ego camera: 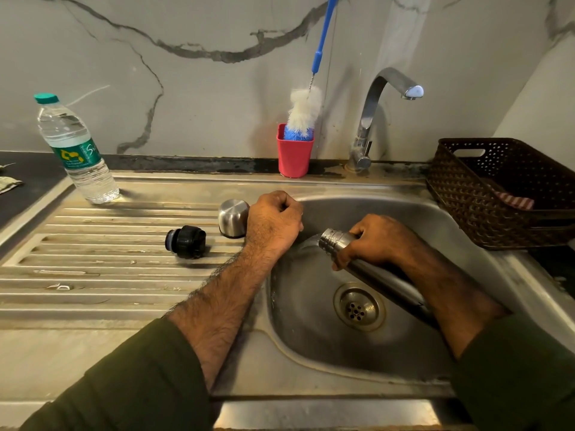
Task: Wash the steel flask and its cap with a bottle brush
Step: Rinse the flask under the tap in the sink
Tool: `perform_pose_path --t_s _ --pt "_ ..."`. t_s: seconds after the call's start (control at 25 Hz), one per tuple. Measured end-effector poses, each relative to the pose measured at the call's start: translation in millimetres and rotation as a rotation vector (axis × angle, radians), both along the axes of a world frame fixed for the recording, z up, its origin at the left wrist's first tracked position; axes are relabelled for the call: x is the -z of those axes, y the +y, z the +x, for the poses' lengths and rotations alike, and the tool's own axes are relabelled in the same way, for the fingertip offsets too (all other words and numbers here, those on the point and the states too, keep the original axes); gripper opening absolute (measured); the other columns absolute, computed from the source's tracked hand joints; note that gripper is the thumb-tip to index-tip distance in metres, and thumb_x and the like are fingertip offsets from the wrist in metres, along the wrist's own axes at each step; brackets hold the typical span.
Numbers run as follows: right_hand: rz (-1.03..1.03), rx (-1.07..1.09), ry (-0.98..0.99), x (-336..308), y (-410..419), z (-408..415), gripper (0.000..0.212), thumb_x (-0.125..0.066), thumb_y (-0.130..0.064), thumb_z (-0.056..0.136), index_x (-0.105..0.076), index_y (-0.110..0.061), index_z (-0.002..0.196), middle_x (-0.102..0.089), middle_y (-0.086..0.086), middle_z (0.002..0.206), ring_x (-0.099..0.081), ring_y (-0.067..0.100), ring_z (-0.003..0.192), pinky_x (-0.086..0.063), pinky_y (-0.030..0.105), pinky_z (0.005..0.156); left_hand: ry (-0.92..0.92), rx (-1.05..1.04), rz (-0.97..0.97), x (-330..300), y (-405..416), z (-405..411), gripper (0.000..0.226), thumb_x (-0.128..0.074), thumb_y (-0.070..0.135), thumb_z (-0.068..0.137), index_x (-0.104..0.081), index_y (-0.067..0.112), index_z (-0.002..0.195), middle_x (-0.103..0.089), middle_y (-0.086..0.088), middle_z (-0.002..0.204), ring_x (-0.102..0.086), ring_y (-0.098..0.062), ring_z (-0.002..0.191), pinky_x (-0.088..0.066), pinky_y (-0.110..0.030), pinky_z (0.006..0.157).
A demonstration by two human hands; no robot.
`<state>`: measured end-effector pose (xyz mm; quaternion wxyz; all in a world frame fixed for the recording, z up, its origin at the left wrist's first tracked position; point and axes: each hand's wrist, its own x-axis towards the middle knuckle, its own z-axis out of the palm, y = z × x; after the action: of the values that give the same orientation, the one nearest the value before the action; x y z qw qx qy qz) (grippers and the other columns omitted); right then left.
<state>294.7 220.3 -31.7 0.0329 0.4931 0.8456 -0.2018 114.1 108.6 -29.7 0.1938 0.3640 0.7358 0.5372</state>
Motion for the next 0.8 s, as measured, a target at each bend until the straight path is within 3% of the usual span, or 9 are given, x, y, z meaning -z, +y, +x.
perform_pose_path --t_s 0.4,0.8 --pt "-0.054 0.001 -0.007 -0.6 3.4 0.1 0.059 -0.087 -0.070 0.048 -0.078 -0.029 0.091 -0.075 -0.008 0.083 -0.070 0.013 0.080 -0.060 0.031 0.073 0.002 0.013 -0.024 1.3 2.0 -0.6 0.020 -0.066 0.021 0.100 -0.072 0.018 0.082 -0.075 0.001 0.064 -0.058 0.004 0.044 -0.047 -0.021 0.056" --pt "-0.080 0.012 -0.020 -4.4 0.3 -0.1 0.063 -0.085 -0.074 0.043 -0.078 -0.028 0.086 -0.075 -0.008 0.079 -0.070 0.014 0.078 -0.061 0.033 0.074 0.006 0.020 -0.030 4.4 3.5 -1.3 0.018 -0.068 0.025 0.101 -0.072 0.021 0.084 -0.075 0.002 0.066 -0.060 0.003 0.048 -0.052 -0.027 0.062"
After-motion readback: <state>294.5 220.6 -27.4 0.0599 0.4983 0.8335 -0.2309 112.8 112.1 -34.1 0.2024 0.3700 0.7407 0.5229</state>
